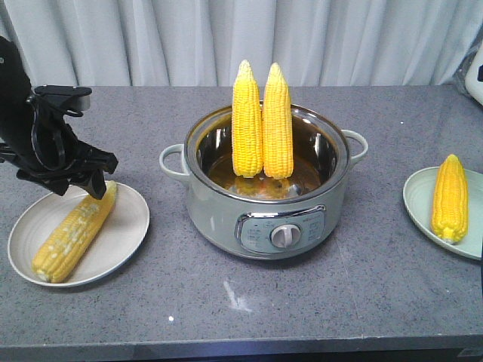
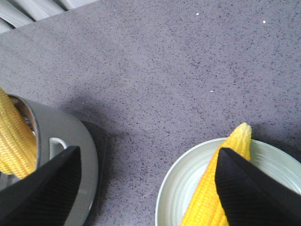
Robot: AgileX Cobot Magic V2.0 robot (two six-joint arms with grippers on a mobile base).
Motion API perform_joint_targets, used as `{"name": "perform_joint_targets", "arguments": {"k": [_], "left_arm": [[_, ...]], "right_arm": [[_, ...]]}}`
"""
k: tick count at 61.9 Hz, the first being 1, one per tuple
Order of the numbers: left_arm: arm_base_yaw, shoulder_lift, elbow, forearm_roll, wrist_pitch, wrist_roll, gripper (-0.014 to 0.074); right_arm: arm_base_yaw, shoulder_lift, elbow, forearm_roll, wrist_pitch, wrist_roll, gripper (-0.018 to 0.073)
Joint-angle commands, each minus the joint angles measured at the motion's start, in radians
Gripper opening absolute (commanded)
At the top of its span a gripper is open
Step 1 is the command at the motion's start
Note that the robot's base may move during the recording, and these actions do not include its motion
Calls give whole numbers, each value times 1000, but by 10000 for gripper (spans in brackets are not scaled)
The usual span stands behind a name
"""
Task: Distribute corn equally
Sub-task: 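Open the left gripper to release the cob and raise the arm, then reach the right gripper over the pot to the cob nearest it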
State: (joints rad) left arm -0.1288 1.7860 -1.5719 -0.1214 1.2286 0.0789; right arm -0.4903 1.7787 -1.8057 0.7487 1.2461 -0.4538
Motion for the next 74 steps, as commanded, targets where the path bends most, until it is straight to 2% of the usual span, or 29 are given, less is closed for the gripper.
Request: {"name": "perform_joint_targets", "arguments": {"k": [1, 18, 35, 43, 53, 66, 74], "left_arm": [[-2, -49, -59, -27, -5, -14, 448], [-2, -49, -245, -175, -14, -12, 446], [-2, -49, -426, -345, -93, 10, 446], [-2, -49, -445, -414, -152, 36, 446], [-2, -49, -445, -429, -171, 51, 446], [-2, -49, -445, -428, -173, 51, 446], [-2, -49, -445, -428, -170, 51, 446]], "right_arm": [[-4, -48, -26, 88, 19, -23, 557], [-4, -48, -26, 227, 20, -144, 557], [12, -48, -26, 435, 38, -295, 557], [99, -48, -29, 466, 5, -350, 557], [243, -48, -29, 454, -143, -380, 557], [428, -42, -29, 319, -349, -400, 557], [497, -7, -31, 308, -450, -399, 557]]}}
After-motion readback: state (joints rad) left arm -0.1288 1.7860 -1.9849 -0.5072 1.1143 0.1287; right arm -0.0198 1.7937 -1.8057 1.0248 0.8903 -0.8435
